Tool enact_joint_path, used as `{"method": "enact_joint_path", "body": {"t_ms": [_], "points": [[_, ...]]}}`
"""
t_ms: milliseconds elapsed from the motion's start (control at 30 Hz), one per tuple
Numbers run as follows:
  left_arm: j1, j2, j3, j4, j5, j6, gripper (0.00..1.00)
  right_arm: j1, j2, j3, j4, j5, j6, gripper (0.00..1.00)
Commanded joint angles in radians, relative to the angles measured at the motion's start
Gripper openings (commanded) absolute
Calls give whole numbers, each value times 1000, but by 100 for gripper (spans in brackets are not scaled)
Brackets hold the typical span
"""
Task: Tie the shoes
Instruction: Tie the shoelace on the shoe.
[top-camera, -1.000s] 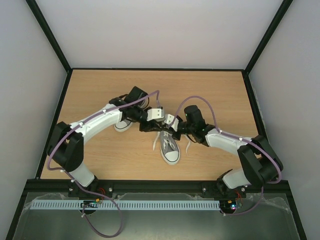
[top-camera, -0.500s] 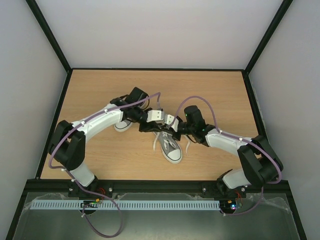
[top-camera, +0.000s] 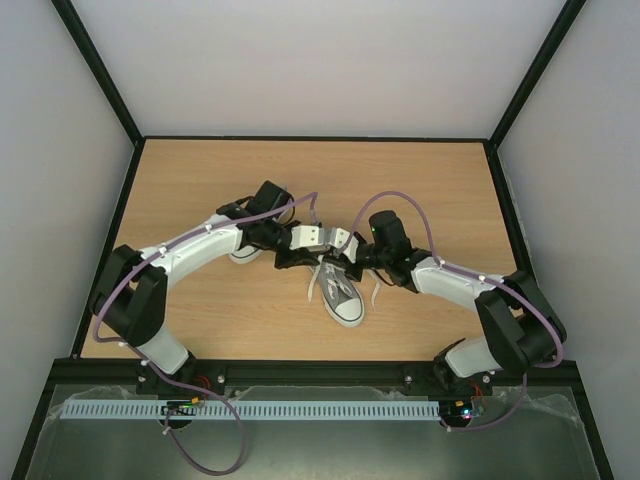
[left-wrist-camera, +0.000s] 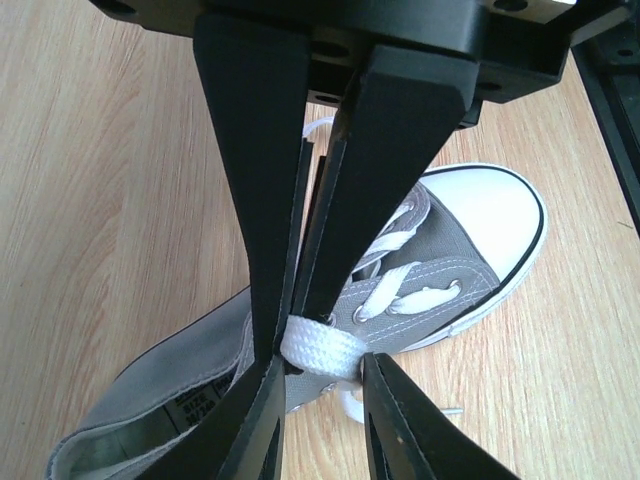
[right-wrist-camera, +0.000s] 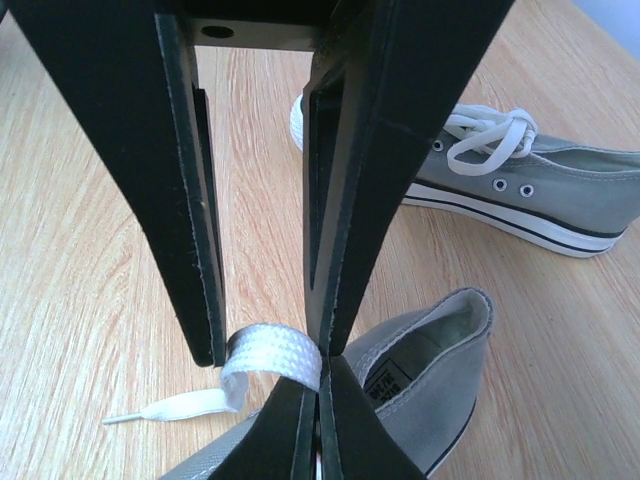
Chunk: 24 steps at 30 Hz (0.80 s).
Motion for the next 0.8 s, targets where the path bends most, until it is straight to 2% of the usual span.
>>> {"method": "enact_joint_path", "body": {"t_ms": [0, 100, 167, 233, 300, 367, 400, 533, 633, 767], "points": [[-24, -26, -31, 41, -10, -28, 24, 2, -1, 34, 14, -46, 11, 3], [-33, -32, -46, 73, -11, -59, 19, 4, 2, 38, 9, -55, 12, 4], [-38, -35, -54, 86, -13, -73, 12, 4, 2, 38, 5, -54, 10, 7], [-39, -37, -57, 99, -17, -93, 2, 4, -1, 38, 1, -44, 10, 14], [-39, -37, -55, 113, -22, -118, 2, 4, -8, 37, -8, -30, 8, 25], [-39, -39, -58, 128, -32, -149, 2, 4, -20, 32, -20, 7, 9, 41], [-38, -40, -63, 137, -39, -172, 2, 4, -28, 24, -24, 34, 11, 44], [-37, -61, -103, 183, -44, -241, 2, 3, -77, -27, -54, 113, 12, 52], [-37, -83, -144, 231, -53, -288, 2, 4, -100, -70, -41, 80, 42, 57], [-38, -112, -190, 305, -69, -333, 2, 7, -66, -97, 56, 18, 169, 60]]}}
